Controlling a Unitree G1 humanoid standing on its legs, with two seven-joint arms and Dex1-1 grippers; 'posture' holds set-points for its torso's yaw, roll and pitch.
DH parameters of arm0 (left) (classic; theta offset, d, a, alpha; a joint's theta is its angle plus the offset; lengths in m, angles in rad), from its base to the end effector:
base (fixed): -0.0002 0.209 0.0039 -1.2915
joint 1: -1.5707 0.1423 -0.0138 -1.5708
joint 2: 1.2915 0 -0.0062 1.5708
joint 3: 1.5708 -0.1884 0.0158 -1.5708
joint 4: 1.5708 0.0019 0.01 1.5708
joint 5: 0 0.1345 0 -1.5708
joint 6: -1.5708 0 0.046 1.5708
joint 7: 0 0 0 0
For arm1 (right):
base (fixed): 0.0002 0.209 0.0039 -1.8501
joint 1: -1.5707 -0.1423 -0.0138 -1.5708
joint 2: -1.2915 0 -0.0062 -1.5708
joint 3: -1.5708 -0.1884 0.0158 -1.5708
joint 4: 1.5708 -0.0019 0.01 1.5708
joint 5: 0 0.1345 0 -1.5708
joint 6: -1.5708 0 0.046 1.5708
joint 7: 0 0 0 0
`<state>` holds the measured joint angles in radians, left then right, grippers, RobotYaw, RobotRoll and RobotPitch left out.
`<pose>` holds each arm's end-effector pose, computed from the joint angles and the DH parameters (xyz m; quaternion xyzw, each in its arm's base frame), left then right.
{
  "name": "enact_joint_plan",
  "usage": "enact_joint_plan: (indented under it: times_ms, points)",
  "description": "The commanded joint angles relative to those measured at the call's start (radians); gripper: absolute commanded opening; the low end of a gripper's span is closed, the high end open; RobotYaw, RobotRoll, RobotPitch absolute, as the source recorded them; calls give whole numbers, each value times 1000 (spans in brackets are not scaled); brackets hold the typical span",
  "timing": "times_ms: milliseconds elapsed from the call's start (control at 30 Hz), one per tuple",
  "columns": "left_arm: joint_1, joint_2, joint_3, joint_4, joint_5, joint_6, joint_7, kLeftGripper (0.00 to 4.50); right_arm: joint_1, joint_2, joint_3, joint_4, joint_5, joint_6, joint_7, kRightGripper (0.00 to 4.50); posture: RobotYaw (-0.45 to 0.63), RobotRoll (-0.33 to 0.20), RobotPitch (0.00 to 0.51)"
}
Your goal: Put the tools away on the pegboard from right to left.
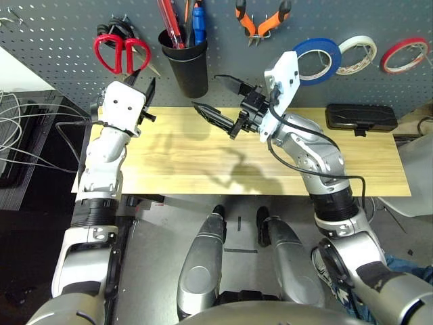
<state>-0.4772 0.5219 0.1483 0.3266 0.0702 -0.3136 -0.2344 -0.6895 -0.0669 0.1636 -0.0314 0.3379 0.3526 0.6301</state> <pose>0.2775 0.2603 0.1496 0.2925 -0.2105 -0.0445 0.9317 0.2854 -0.0790 0.1888 0.0150 -0.1527 0.5154 0.8431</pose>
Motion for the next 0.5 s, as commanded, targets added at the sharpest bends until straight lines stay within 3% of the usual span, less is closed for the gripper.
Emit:
enact_joint_plan:
  times_ms: [33, 100, 300, 500]
  points:
    - [58, -15, -23, -3, -4, -3, -19, 3891, 43, -21, -12, 22, -20, 10, -22, 4500, 142, 0, 318]
    - [83, -30, -31, -4, -11, 3, -27, 4474, 70, -47, -21, 55, -46, 17, -58, 4500, 144, 0, 315]
    - [177, -114, -76, -16, -32, 87, -54, 4474, 145, -70, -106, 186, -93, 7, -199, 4500, 135, 0, 312]
    - [179, -158, -100, 71, -33, 113, -59, 4474, 165, -58, -196, 341, -106, -40, -302, 4500, 118, 0, 309]
